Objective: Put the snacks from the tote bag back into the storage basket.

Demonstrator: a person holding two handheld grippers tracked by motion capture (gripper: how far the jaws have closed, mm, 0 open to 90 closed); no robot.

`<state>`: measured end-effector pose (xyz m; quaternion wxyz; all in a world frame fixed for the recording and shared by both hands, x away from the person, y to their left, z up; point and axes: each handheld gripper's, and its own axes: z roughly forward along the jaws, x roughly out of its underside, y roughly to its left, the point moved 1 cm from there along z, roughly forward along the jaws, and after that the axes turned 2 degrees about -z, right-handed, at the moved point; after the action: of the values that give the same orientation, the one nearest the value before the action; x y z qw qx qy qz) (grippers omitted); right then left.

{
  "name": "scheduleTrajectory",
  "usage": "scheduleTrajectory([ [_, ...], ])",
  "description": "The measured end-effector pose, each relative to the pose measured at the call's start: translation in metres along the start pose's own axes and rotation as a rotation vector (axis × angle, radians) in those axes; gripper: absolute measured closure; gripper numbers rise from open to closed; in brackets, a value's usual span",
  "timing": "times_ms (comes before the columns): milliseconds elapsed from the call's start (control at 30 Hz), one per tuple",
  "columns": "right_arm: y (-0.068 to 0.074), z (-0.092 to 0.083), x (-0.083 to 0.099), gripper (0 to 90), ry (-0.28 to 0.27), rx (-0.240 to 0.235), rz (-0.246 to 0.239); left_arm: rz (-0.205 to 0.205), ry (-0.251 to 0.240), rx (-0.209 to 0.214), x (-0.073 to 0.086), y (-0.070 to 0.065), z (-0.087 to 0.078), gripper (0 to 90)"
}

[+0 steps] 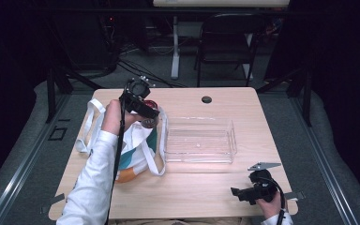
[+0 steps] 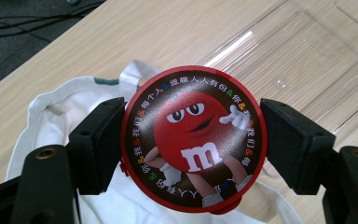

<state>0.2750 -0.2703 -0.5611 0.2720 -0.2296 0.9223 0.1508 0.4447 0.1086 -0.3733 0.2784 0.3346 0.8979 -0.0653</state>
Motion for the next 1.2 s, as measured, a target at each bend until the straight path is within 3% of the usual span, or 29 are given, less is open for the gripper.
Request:
scheduleTrajectory([
  [867, -0.001, 0.001, 0.000, 4.5, 0.004, -0.008, 0.000, 0.039, 0.000, 0.079, -0.014, -0.029, 0.030, 26.2],
  [1200, 0.000, 0.000, 0.000, 4.5, 0.003, -0.004, 0.000, 0.060, -0.004, 0.091, -0.019, -0.042, 0.036, 26.3],
])
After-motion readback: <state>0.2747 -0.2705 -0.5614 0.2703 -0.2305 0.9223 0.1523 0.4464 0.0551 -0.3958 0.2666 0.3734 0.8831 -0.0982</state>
